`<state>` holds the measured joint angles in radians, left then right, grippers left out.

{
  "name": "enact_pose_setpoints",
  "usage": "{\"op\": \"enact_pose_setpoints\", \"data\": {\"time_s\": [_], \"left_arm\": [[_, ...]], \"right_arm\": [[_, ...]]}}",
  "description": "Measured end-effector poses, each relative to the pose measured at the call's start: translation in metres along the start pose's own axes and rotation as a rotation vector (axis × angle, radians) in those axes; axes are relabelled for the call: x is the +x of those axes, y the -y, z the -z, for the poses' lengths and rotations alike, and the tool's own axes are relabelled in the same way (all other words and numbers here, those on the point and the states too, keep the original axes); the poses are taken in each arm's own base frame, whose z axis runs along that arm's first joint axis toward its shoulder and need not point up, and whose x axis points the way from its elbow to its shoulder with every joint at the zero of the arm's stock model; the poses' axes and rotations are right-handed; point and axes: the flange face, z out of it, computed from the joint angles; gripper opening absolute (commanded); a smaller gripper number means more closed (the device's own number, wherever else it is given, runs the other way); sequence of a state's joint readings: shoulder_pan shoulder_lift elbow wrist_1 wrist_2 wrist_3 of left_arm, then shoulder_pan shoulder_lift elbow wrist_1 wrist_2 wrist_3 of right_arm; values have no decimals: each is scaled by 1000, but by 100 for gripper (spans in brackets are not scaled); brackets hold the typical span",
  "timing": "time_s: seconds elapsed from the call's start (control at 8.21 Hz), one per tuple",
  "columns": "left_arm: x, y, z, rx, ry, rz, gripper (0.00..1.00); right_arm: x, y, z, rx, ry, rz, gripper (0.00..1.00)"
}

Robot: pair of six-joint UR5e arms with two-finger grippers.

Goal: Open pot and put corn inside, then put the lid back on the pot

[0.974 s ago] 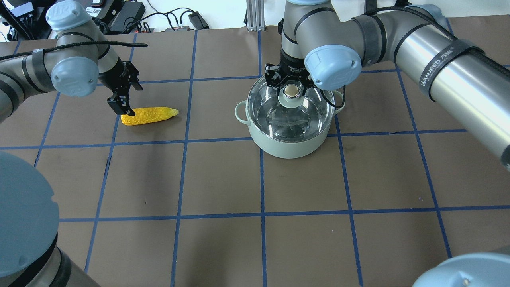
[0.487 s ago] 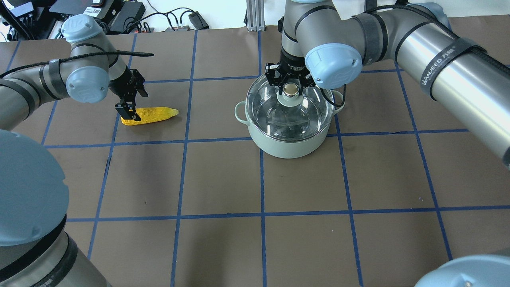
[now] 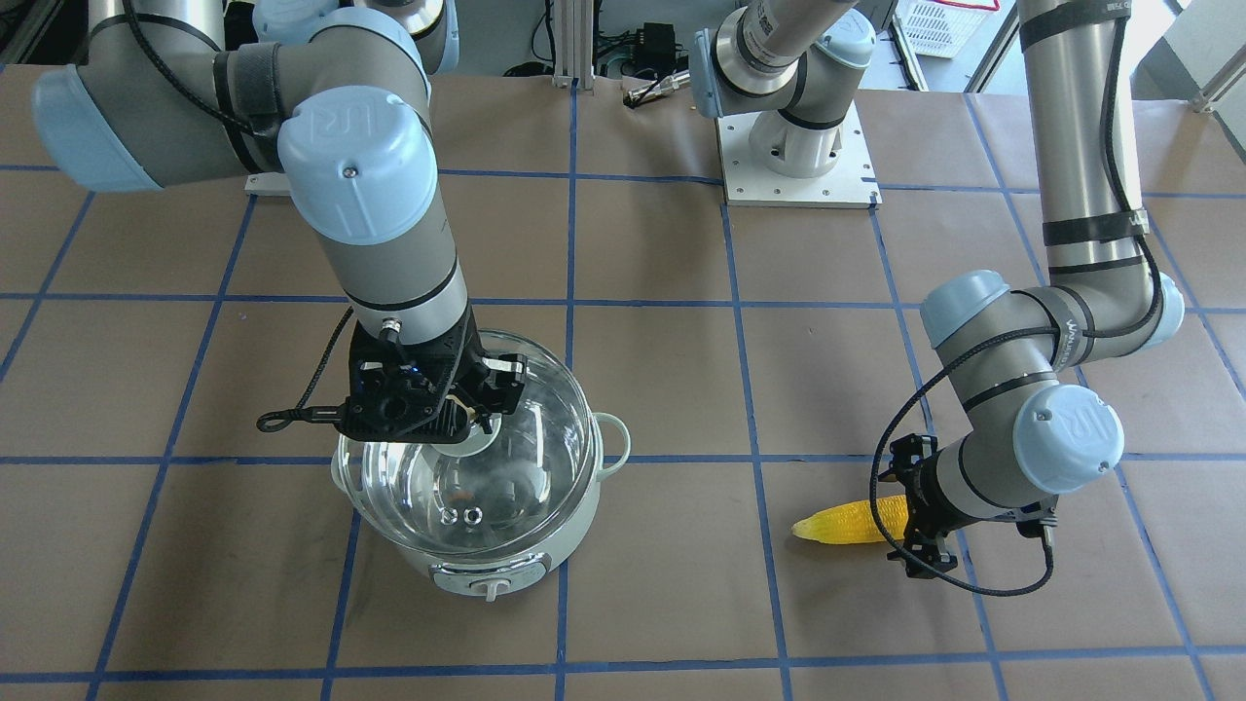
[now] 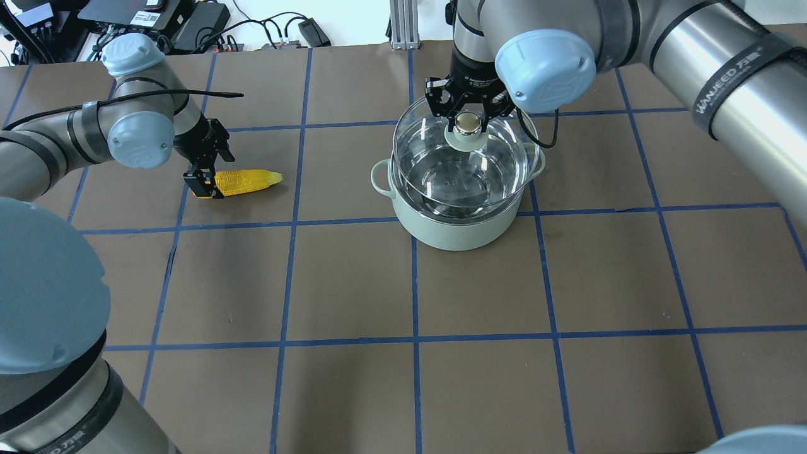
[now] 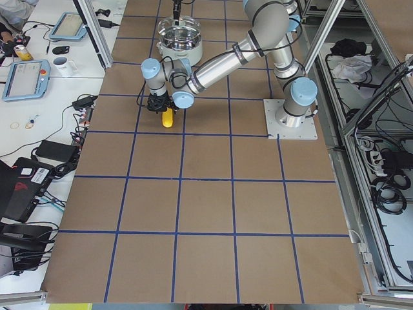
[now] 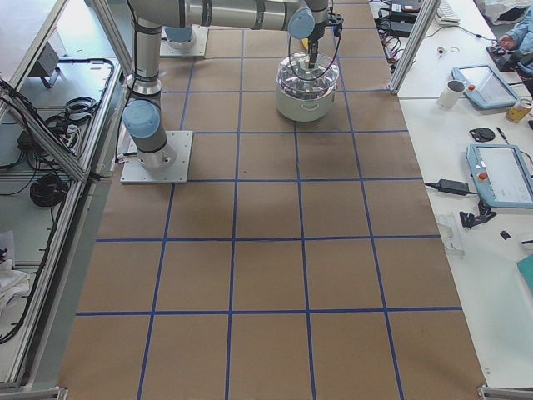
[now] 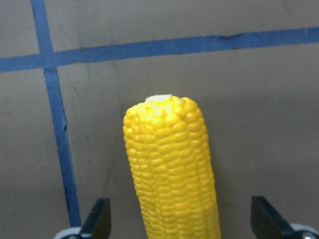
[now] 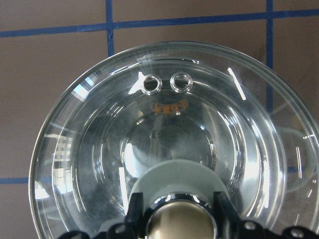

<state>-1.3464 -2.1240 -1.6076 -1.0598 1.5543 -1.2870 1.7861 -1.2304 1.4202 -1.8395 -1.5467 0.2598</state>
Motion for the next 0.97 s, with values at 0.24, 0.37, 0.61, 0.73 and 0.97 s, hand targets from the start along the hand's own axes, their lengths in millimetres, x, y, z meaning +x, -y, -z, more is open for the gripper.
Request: {"op": "enact_pose_setpoints", "data": {"time_s": [0.24, 0.37, 0.61, 0.73, 0.97], "left_arm": [[-2, 11, -8, -6, 13, 15, 35], [-2, 14, -10, -8, 15, 19, 6], [-2, 15, -9, -8, 12, 21, 0], [-2, 15, -7, -8, 8, 21, 0], [-3, 12, 5, -24, -19, 23, 0]], "right_arm": [[40, 7, 30, -10, -8, 42, 6], [80, 10, 49, -24, -13, 72, 5], [174, 7, 83, -62, -22, 142, 0], [223, 0, 99, -79, -45, 190, 0], [317, -14, 117, -115, -92, 255, 0]]}}
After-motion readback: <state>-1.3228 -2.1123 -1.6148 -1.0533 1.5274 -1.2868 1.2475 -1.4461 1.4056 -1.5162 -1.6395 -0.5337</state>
